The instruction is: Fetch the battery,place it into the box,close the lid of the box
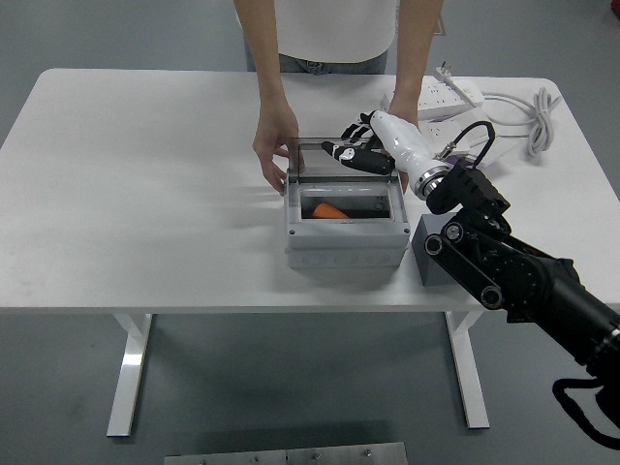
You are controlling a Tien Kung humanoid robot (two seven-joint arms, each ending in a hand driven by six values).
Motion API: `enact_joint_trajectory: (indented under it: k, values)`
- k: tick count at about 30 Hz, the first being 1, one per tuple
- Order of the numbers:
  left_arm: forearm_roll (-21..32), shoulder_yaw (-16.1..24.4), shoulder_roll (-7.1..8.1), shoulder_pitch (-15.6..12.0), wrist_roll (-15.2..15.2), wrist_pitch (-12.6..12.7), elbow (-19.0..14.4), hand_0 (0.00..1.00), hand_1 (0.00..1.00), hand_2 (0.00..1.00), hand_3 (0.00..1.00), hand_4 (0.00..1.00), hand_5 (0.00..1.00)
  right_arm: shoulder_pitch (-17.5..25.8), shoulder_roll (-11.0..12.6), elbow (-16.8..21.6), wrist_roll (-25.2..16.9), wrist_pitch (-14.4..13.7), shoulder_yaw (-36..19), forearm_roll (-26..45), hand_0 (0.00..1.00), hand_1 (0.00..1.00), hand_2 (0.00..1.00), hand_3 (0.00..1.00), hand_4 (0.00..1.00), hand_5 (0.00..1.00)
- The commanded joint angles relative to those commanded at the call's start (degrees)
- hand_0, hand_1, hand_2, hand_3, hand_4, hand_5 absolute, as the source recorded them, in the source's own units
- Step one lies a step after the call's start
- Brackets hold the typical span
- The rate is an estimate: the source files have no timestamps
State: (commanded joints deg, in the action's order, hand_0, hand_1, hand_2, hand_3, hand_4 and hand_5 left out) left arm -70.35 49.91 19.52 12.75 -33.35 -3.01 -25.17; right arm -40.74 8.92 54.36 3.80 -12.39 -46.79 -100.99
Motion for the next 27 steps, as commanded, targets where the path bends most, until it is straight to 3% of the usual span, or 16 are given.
enact_joint_trajectory:
  k: [1, 6, 7, 15, 27]
  values:
    - [0.0, 0.0, 0.0, -0.1, 0.0, 0.0, 0.0, 0.632, 0.698, 0.573, 0.541, 0.5, 0.002, 0.0, 0.1, 0.2, 0.1, 0.0, 0.1, 0.0, 0.379, 0.419, 0.543, 0.607, 0.86, 0.75]
    - [0.2, -0.2, 0.07, -0.4, 0.2, 0.3, 0.0, 0.632, 0.698, 0.573, 0.541, 0.5, 0.002, 0.1, 0.6, 1.6, 0.8, 0.0, 0.3, -0.8, 0.379, 0.419, 0.543, 0.607, 0.86, 0.75]
    - [0.3, -0.3, 0.07, -0.5, 0.2, 0.4, 0.0, 0.632, 0.698, 0.573, 0.541, 0.5, 0.002, 0.1, 0.8, 2.0, 1.1, 0.0, 0.3, -1.0, 0.302, 0.387, 0.52, 0.579, 0.86, 0.748]
    - [0.6, -0.5, -0.06, -1.1, 0.2, 0.6, 0.0, 0.632, 0.698, 0.573, 0.541, 0.5, 0.002, 0.4, 2.3, 5.8, 3.2, 0.9, 0.4, -2.8, 0.279, 0.377, 0.503, 0.575, 0.859, 0.75]
    - [1.3, -1.1, -0.11, -1.1, 0.4, 0.9, 0.1, 0.632, 0.698, 0.573, 0.541, 0.5, 0.002, 1.3, 3.2, 7.3, 4.0, 1.3, 1.2, -2.9, 0.254, 0.366, 0.481, 0.529, 0.856, 0.752]
